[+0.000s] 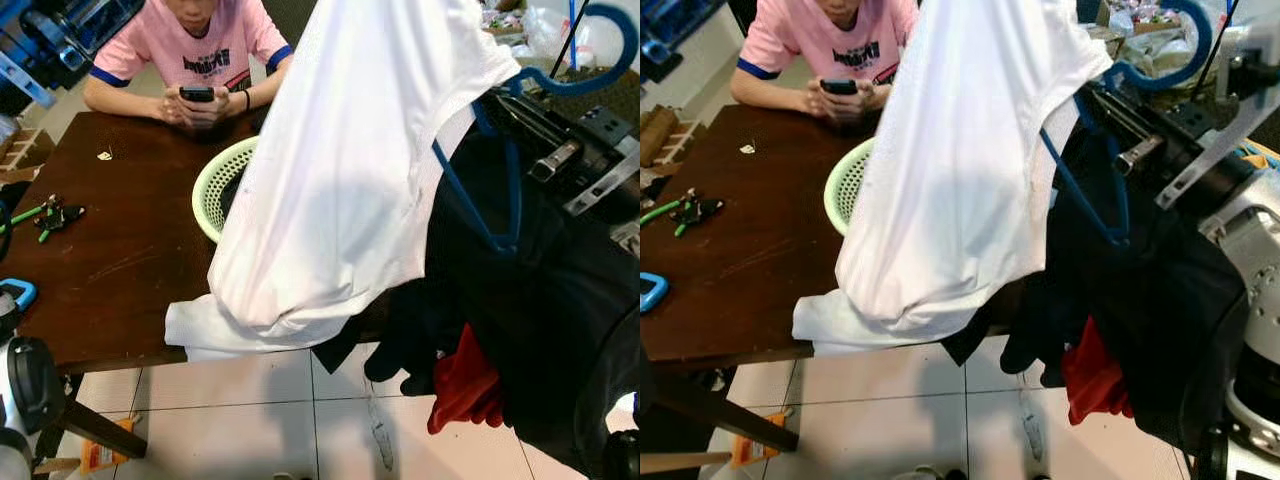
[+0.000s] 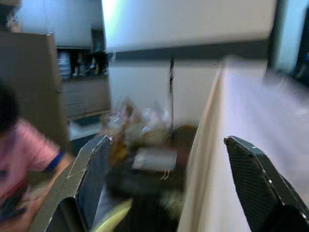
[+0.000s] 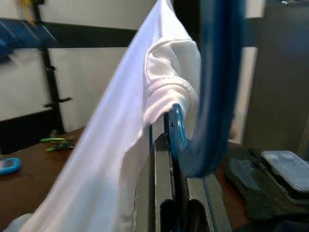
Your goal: Hang hanger
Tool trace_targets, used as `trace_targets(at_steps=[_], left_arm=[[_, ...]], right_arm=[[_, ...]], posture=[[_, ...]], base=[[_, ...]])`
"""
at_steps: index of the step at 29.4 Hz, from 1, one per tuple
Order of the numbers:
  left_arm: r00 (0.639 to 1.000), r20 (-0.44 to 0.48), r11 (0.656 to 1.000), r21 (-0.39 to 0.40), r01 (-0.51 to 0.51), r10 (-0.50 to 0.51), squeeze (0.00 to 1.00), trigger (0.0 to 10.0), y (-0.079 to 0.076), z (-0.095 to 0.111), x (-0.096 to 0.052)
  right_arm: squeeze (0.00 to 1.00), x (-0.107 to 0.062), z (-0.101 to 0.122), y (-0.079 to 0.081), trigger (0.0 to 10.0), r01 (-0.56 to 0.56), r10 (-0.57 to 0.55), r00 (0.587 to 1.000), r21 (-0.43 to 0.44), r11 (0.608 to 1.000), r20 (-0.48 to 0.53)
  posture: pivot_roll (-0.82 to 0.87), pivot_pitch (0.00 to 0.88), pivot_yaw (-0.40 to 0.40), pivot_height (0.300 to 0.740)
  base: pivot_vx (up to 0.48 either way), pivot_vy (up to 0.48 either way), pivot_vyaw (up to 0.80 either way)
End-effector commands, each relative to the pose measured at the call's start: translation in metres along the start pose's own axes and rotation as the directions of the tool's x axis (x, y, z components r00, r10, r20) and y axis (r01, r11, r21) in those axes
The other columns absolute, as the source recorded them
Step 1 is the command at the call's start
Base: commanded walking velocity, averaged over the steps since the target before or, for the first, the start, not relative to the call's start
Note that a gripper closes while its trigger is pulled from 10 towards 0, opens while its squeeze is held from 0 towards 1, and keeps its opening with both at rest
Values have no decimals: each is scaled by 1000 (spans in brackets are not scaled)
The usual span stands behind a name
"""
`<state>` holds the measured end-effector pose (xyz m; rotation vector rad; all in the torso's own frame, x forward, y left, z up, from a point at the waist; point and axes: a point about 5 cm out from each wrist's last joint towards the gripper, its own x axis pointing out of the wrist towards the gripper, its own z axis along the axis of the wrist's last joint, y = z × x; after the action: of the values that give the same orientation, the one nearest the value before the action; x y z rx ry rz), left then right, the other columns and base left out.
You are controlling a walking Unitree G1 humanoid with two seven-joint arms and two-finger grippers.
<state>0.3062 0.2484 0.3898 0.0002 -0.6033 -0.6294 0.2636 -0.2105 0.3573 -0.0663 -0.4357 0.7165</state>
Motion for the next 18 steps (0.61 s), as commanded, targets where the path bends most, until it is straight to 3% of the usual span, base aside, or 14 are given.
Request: trace_targets(at_steps=[1, 6, 18], left_arm=[[996, -87, 1000, 4, -13, 13, 0, 10000, -1, -27, -3], [993, -105, 998, -56, 39, -45, 0, 10000, -15, -58, -2], [971, -2, 951, -200, 234, -240, 0, 10000, -47, -69, 18]], right_arm=[[0, -4, 12, 7, 10000, -50, 51, 998, -30, 998, 47], [0, -5, 13, 16, 10000, -120, 121, 992, -30, 992, 43], [0, -3, 15, 29, 10000, -175, 176, 984, -31, 984, 39]], posture=[[57, 179, 67, 740], [49, 180, 64, 740], [34, 182, 66, 740]], base=[[0, 0, 0], [0, 0, 0], [0, 0, 0]])
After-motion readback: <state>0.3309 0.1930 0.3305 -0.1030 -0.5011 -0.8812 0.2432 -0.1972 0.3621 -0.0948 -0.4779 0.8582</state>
